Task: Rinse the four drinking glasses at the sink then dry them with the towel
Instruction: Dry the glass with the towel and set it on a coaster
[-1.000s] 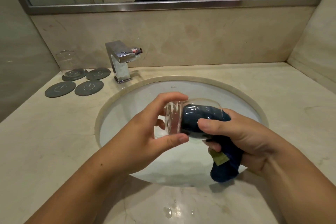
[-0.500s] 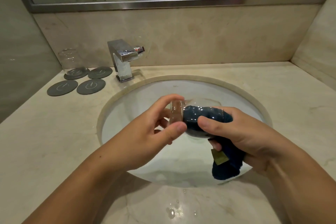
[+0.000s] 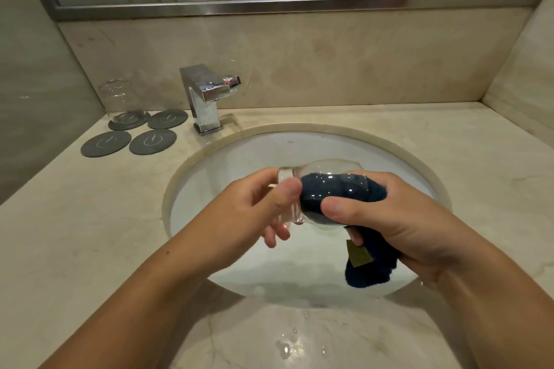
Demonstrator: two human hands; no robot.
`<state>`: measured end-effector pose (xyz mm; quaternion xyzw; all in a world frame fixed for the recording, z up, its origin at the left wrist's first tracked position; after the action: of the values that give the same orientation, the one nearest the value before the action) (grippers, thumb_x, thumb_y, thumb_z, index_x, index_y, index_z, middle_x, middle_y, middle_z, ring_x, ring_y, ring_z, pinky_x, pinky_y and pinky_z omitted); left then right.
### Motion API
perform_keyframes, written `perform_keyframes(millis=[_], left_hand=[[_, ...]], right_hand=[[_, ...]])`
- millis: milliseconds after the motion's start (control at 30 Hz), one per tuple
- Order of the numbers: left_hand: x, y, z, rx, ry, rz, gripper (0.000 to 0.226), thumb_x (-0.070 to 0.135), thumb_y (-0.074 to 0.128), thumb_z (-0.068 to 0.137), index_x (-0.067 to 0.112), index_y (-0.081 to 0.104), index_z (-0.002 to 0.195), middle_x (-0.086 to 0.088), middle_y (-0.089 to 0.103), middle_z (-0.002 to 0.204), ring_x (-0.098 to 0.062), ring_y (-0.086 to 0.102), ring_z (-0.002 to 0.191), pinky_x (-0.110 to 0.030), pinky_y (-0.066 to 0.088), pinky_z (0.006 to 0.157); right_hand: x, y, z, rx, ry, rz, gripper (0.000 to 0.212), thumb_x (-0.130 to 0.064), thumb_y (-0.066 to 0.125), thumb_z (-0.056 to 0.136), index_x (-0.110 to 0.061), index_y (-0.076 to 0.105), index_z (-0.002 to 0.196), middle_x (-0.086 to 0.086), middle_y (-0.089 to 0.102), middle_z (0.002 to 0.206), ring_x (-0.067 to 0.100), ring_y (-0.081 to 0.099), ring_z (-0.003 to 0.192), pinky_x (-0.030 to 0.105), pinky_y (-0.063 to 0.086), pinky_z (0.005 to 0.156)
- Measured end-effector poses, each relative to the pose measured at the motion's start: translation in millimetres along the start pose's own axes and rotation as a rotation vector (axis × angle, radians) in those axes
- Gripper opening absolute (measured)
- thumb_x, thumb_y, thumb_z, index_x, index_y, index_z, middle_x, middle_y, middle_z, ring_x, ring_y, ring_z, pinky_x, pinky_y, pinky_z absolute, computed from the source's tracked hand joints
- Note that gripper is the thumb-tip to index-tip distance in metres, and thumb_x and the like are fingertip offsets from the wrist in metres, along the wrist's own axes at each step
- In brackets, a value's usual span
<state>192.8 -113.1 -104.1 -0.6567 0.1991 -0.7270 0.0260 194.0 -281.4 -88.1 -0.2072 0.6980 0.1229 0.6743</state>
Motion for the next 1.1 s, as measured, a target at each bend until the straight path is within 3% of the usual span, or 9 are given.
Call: perform_keyframes(millis=[100,267,400,500,667,767,900,1033,1100], left_hand=[[-0.6,2.0,0.7,-0.020,0.014,-0.016,0.039,0.066,0.060,0.081,0.044,0.069,0.112,-0.007,0.072,0.101,-0.011,0.066,0.073,-0.032,0.057,0.072],[5.1,3.4,-6.5,-0.077,0.100,0.174,0.054,0.060,0.069,0.090,0.049,0.046,0.139,0.007,0.067,0.125,-0.019,0.066,0.113,-0.042,0.059,0.091],[12.8,-1.0,-8.0,-0.001,0.159,0.211,0.056,0.059,0.071,0.088,0.051,0.046,0.138,0.008,0.066,0.128,-0.021,0.066,0.114,-0.043,0.058,0.094],[8.0,-8.5,-3.9,0.076,0.116,0.098,0.055,0.061,0.072,0.082,0.052,0.052,0.132,0.006,0.071,0.122,-0.018,0.069,0.108,-0.043,0.060,0.090],[-5.8,-18.2,2.2,0.186,0.025,0.097,0.059,0.077,0.065,0.076,0.048,0.056,0.127,0.007,0.077,0.102,-0.013,0.074,0.085,-0.048,0.061,0.087],[-4.9,-14.7,1.9,0.192,0.020,0.163,0.066,0.088,0.063,0.070,0.052,0.056,0.124,0.009,0.075,0.097,-0.014,0.072,0.085,-0.042,0.062,0.081],[3.4,-12.4,-0.8,0.236,0.042,0.253,0.058,0.075,0.060,0.077,0.050,0.056,0.130,0.019,0.062,0.079,-0.007,0.064,0.075,-0.022,0.050,0.067],[1.9,-15.2,-1.9,0.255,0.005,0.105,0.049,0.067,0.065,0.080,0.050,0.060,0.125,0.004,0.074,0.093,-0.016,0.074,0.088,-0.040,0.060,0.083],[-2.4,-13.1,-1.4,0.254,-0.038,-0.007,0.049,0.065,0.067,0.081,0.043,0.064,0.125,0.002,0.079,0.098,-0.014,0.077,0.091,-0.045,0.060,0.093]], right_hand=[[1.5,1.3,-0.1,-0.028,0.016,-0.007,0.015,-0.036,0.083,0.070,-0.032,0.082,0.085,-0.005,0.058,0.058,0.014,0.051,0.057,0.024,0.043,0.056],[9.6,-3.3,0.2,-0.016,0.086,0.035,0.047,-0.054,0.089,0.057,-0.026,0.083,0.094,-0.001,0.058,0.067,0.013,0.050,0.055,0.025,0.044,0.054],[9.8,-6.9,0.4,0.049,0.089,0.275,0.068,-0.074,0.090,0.049,-0.021,0.083,0.091,0.002,0.059,0.073,0.011,0.049,0.052,0.024,0.046,0.049],[10.9,-23.7,0.1,0.299,0.108,0.460,0.059,-0.073,0.071,0.071,-0.021,0.081,0.096,0.002,0.060,0.071,0.013,0.046,0.051,0.026,0.044,0.045],[-16.6,-51.5,-24.9,0.738,-0.234,0.032,0.034,-0.049,0.056,0.103,-0.025,0.079,0.097,0.014,0.056,0.057,0.024,0.052,0.050,0.027,0.043,0.041],[-34.4,-13.5,-21.6,0.606,-0.455,-0.088,0.021,-0.040,0.059,0.097,-0.036,0.078,0.105,-0.016,0.074,0.069,0.000,0.063,0.057,0.018,0.052,0.051],[-27.3,19.6,-7.8,0.424,-0.497,-0.389,0.030,-0.043,0.060,0.100,-0.050,0.068,0.128,-0.030,0.068,0.132,-0.014,0.060,0.122,0.012,0.050,0.099],[-28.8,18.8,-9.2,0.391,-0.525,-0.323,0.033,-0.044,0.058,0.096,-0.048,0.070,0.127,-0.031,0.066,0.136,-0.014,0.063,0.116,0.008,0.050,0.087],[-29.8,16.2,-10.5,0.415,-0.563,-0.328,0.033,-0.038,0.061,0.097,-0.044,0.070,0.128,-0.028,0.066,0.137,-0.012,0.061,0.124,0.009,0.050,0.094]])
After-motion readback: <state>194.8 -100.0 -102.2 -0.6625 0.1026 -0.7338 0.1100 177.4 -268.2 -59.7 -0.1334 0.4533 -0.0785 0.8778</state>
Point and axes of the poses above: each hand's wrist, its own z-axis towards the middle knuckle, its own y-axis out of the palm, x = y × z, the point moved 8 cm from there along z, towards the middle knuckle
